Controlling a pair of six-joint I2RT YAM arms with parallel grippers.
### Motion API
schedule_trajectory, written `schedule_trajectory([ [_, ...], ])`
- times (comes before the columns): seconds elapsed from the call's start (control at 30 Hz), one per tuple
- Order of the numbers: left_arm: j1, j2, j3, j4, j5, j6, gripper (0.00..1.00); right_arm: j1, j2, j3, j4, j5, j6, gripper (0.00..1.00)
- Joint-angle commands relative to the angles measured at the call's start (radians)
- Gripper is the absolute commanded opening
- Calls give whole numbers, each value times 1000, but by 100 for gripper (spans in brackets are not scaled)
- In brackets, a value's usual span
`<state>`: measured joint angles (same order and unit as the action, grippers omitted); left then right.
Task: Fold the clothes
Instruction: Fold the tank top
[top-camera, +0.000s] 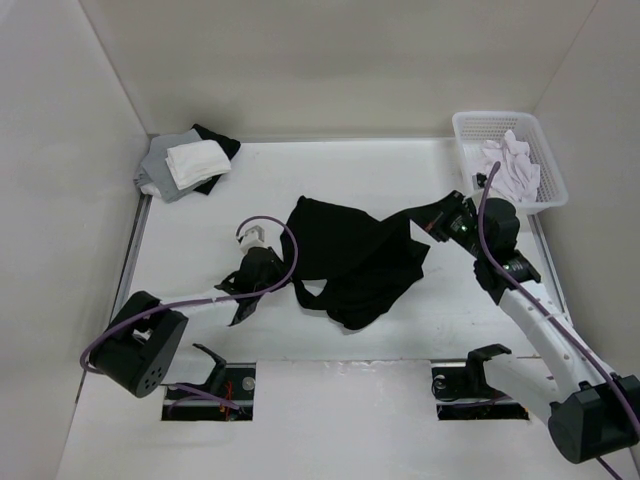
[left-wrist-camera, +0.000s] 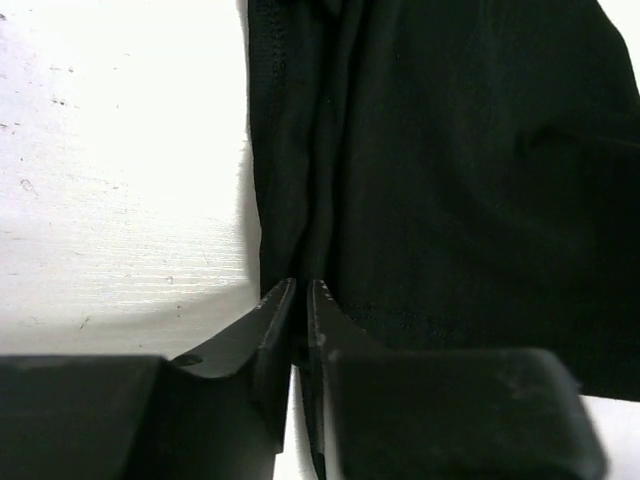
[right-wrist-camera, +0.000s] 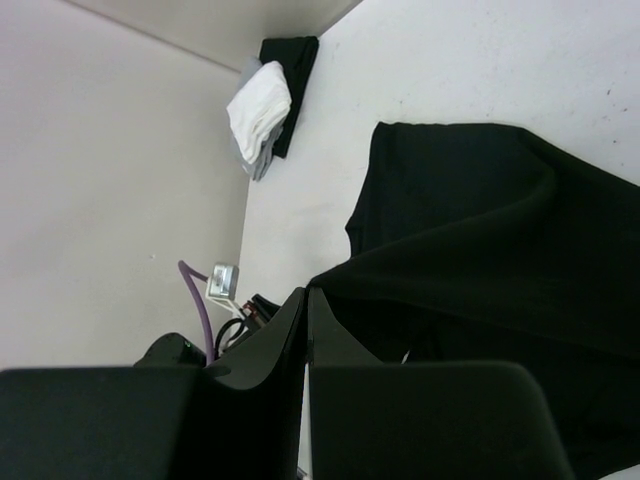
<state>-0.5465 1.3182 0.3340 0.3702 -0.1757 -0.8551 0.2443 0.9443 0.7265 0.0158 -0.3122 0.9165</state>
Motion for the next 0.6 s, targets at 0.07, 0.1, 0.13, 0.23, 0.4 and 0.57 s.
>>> schedule_trajectory([
  [0.07,29,-115,42,10,11,-15,6,-32,-32,2,70,-16,-2,4],
  [0.1,35,-149,52,-10,19,-21,6,-43,-33,5,70,-21,-2,4],
  [0.13,43,-181,62,-31,25,-24,5,-53,-33,8,70,-27,-4,4],
  [0.23,59,-272,92,-89,35,-25,5,-79,-38,24,69,-37,-5,4],
  [0.4,98,-393,129,-177,35,-19,4,-93,-52,48,67,-44,-2,4],
  [0.57,150,-513,149,-243,27,-42,2,-98,-85,63,59,-44,4,4],
])
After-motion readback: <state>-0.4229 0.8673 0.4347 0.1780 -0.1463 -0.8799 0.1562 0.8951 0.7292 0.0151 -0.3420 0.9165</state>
